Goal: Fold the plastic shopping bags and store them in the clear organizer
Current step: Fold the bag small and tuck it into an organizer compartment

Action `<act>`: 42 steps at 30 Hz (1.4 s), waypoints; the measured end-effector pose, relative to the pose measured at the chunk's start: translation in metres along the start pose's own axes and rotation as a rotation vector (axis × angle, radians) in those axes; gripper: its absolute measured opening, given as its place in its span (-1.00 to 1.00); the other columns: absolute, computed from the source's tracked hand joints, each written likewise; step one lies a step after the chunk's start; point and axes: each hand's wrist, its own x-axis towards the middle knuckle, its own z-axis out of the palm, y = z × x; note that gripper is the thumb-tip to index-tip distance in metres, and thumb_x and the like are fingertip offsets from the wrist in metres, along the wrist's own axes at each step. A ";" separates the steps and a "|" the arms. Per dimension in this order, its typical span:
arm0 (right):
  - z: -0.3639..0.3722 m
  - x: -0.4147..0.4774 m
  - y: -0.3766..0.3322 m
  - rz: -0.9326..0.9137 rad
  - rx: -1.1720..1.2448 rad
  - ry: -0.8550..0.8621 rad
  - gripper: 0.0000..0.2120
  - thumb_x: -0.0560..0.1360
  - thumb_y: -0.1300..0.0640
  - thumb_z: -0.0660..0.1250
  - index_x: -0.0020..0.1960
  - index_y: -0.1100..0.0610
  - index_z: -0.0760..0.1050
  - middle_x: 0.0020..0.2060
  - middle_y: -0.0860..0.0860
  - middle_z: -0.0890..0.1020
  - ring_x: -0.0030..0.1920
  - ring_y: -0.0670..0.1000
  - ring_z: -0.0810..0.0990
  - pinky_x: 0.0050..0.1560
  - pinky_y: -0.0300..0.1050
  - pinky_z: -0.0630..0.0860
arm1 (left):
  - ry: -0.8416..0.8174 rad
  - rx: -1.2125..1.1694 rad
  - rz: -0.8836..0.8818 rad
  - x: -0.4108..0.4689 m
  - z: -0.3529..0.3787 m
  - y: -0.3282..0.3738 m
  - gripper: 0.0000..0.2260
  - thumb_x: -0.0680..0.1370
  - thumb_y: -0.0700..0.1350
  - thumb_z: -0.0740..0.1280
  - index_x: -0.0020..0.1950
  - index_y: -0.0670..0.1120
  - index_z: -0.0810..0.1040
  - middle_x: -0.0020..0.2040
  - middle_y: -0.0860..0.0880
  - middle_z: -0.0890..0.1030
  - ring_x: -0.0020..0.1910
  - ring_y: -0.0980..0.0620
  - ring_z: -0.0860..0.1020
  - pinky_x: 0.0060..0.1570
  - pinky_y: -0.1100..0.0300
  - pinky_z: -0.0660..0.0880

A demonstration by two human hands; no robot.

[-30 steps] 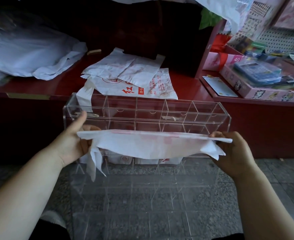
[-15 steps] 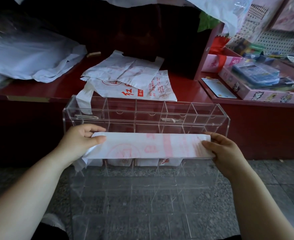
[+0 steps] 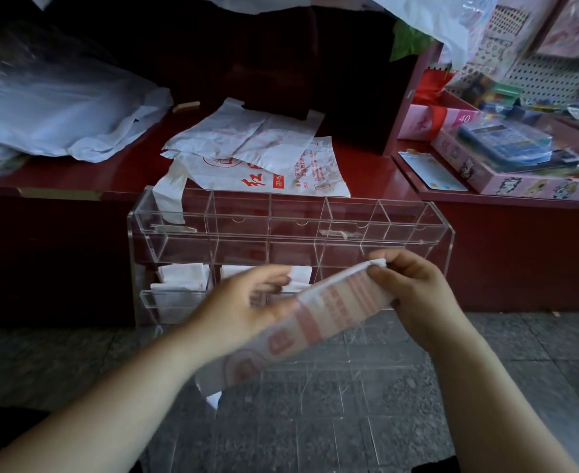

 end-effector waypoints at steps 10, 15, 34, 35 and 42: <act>0.008 -0.004 -0.008 -0.132 0.076 0.128 -0.55 0.45 0.40 0.25 -0.44 -0.04 0.61 -0.50 -0.13 0.58 -0.46 -0.21 0.50 -0.43 -0.32 0.46 | -0.138 0.303 -0.172 0.006 0.013 -0.001 -0.67 0.49 -0.07 0.35 -0.42 -0.06 0.30 -0.47 0.07 0.35 -0.46 0.14 0.30 -0.45 0.32 0.20; -0.003 0.005 -0.014 -0.155 0.348 0.248 -0.77 0.45 0.34 0.25 0.04 0.10 0.50 -0.31 -0.07 0.65 -0.32 -0.13 0.59 -0.25 -0.22 0.54 | -0.162 -0.115 -0.264 0.000 -0.003 0.003 -0.79 0.47 -0.12 0.33 -0.26 -0.26 0.52 -0.46 0.11 0.55 -0.41 0.20 0.50 -0.24 0.23 0.51; 0.077 -0.023 0.053 0.276 -0.180 -0.355 -0.59 0.40 0.00 0.33 -0.09 0.39 0.53 -0.16 0.28 0.62 -0.16 0.12 0.53 -0.05 0.07 0.48 | 0.269 -0.940 -0.278 0.020 0.001 -0.006 -0.88 0.52 -0.14 0.24 -0.08 -0.09 0.57 -0.29 0.01 0.68 -0.31 0.10 0.65 -0.27 0.21 0.60; 0.076 -0.022 0.053 0.279 -0.155 -0.346 -0.52 0.37 -0.05 0.29 -0.04 0.40 0.52 -0.18 0.24 0.61 -0.17 0.11 0.52 -0.09 0.02 0.46 | 0.231 -0.892 -0.310 0.018 0.007 -0.007 -0.88 0.52 -0.13 0.25 -0.11 -0.09 0.58 -0.31 0.01 0.68 -0.32 0.09 0.64 -0.25 0.18 0.59; 0.079 -0.023 0.051 0.025 -0.169 -0.098 -0.89 0.56 0.19 0.19 -0.13 0.05 0.33 -0.24 0.01 0.50 -0.30 -0.22 0.44 -0.27 -0.29 0.41 | 0.215 -0.960 -0.340 0.023 0.017 -0.013 -0.80 0.57 -0.07 0.18 -0.10 -0.09 0.57 -0.29 -0.01 0.69 -0.32 0.07 0.65 -0.28 0.21 0.59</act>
